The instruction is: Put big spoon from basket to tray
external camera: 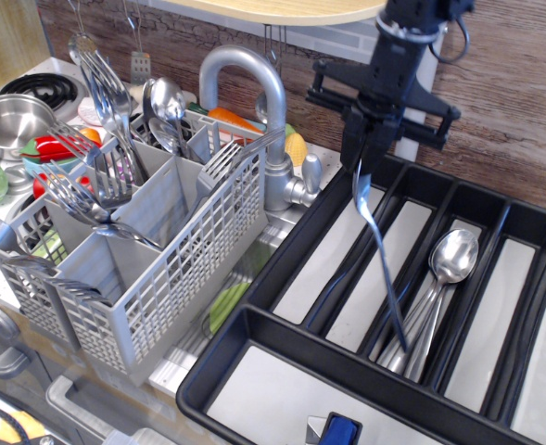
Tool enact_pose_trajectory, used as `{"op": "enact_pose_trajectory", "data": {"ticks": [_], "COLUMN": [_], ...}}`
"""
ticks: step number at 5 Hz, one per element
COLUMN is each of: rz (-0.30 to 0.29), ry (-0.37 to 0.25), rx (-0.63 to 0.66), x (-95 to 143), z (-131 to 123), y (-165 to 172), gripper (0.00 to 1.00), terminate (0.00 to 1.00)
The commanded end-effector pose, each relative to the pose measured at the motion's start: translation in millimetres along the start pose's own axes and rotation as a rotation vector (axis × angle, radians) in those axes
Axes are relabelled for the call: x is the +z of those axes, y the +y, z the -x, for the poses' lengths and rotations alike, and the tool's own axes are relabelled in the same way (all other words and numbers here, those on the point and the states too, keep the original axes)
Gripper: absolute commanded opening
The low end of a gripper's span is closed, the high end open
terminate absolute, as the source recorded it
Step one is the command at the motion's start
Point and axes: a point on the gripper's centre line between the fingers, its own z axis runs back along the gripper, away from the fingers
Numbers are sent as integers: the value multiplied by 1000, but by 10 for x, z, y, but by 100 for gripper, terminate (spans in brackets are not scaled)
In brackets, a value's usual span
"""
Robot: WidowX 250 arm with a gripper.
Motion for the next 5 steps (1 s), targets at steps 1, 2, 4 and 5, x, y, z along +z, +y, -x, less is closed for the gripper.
{"op": "enact_pose_trajectory", "data": {"ticks": [1,2,4,5], "rz": [-68,-62,-64,-64], "ry": [-70,-124,-186,-186], "rx": [78,119,137,137], "x": [-53,-85,-66,-66], "z": [44,92,93,93], "y": [-159,-204,-224,-224], "gripper": [0,0,100,100], "terminate": [0,0,0,100]}}
